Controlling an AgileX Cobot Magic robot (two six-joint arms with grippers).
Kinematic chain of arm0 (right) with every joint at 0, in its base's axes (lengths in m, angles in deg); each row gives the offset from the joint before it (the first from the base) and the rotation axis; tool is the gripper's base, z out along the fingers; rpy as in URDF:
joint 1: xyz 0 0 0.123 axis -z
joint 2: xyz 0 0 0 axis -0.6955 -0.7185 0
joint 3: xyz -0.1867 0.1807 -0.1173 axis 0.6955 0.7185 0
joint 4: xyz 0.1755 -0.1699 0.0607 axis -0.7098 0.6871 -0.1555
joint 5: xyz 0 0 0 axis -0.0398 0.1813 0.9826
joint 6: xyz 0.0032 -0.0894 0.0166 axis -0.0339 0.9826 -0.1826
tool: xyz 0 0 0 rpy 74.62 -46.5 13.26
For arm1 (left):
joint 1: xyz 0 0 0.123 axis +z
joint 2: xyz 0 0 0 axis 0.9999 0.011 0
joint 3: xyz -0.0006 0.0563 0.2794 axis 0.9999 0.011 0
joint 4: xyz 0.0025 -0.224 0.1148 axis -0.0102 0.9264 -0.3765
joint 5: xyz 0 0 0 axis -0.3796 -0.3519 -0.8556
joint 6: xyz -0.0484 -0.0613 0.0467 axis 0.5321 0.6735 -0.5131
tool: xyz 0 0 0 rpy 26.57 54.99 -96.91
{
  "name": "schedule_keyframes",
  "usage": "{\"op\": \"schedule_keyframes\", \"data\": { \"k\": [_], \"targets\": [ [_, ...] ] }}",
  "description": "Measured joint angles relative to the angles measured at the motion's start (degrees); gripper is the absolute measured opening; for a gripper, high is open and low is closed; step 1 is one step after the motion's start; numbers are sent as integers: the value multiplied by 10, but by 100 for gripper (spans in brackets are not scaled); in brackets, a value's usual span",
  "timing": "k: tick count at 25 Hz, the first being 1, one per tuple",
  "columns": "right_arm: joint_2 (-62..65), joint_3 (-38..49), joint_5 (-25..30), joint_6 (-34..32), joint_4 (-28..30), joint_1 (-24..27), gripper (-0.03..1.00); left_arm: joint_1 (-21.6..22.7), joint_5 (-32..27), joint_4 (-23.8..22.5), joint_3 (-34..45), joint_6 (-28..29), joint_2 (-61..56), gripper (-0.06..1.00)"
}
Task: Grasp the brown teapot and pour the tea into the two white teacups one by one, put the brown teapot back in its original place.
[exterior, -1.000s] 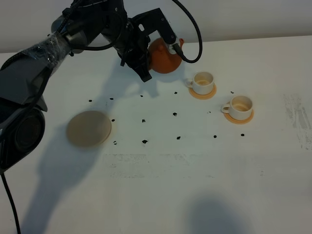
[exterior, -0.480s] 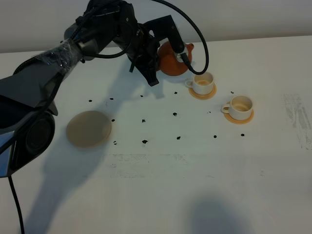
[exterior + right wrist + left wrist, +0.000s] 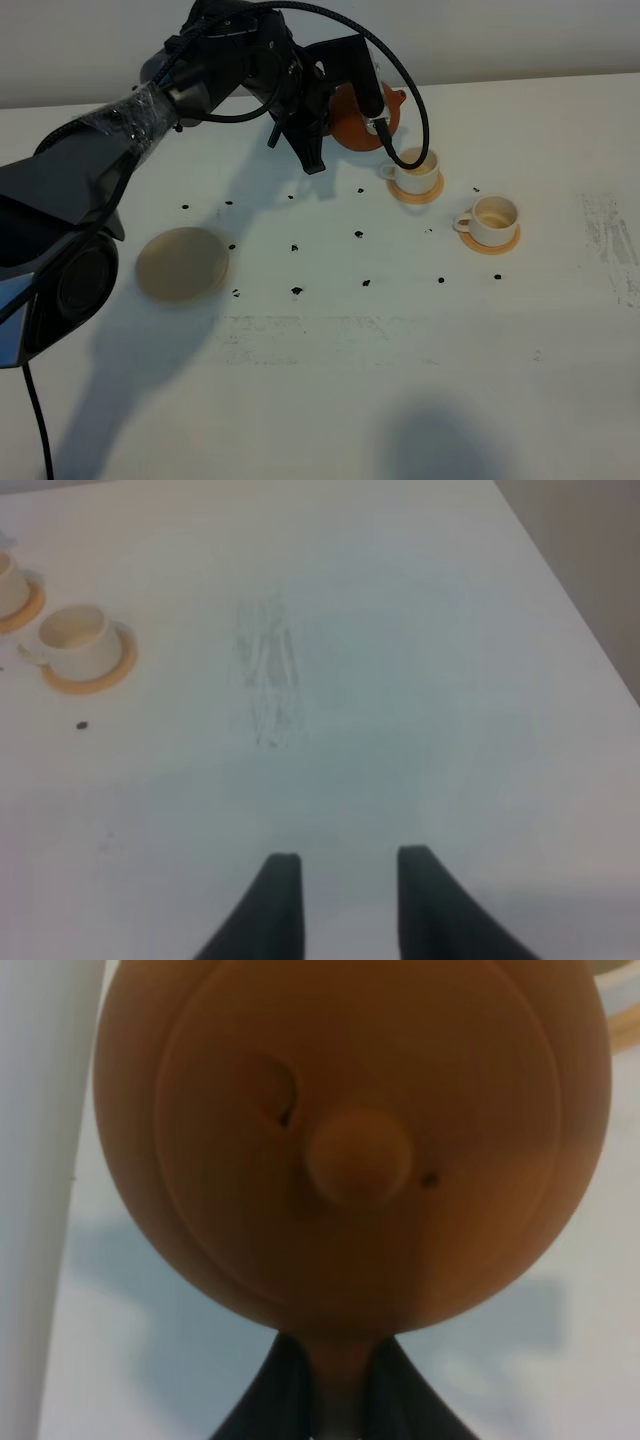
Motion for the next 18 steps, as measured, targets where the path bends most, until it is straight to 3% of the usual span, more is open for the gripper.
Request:
{"op": "schedule_keyframes", "data": {
  "k": [9, 18],
  "targets": [
    [0, 0, 0, 0, 0, 0, 23, -5, 14, -45, 0, -6, 3, 9],
    [0, 0, 0, 0, 0, 0, 23, -16, 32, -54, 0, -47, 11, 9]
  ]
}}
